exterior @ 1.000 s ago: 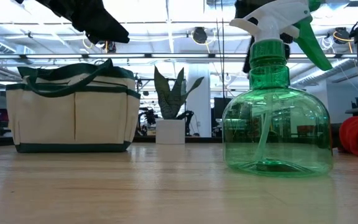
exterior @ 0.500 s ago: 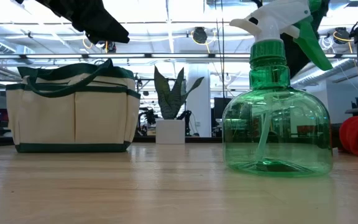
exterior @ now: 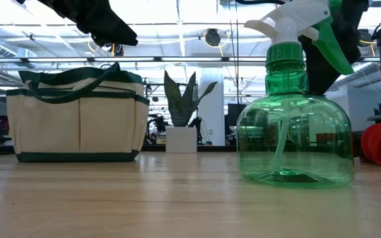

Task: Pick & Place Garden tools in Gardening bag
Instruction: Put the red gloves into the white gardening bag

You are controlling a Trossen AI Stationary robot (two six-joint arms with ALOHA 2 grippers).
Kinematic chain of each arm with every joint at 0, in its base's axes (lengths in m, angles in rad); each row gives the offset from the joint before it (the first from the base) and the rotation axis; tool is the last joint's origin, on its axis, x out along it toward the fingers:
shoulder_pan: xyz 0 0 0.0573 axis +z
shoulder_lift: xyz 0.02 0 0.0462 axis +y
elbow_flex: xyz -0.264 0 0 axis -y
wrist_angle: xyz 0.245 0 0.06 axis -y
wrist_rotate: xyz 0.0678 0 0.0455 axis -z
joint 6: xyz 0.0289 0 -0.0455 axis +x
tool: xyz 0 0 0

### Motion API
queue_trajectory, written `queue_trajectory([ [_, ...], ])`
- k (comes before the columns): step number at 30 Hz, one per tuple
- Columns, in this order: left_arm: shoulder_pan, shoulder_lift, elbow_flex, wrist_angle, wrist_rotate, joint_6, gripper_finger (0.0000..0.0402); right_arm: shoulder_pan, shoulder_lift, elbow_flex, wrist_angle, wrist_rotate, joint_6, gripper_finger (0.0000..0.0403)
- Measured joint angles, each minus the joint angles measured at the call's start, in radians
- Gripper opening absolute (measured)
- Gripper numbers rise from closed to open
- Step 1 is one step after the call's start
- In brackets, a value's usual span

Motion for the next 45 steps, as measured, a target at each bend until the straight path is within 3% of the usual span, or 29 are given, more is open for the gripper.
queue_trajectory([
  [45, 0.000, 0.000, 0.000, 0.000, 0.000, -0.002, 0.0140, 0.255, 0.000, 0.000, -0.276, -0.051, 0.585, 0.0196],
])
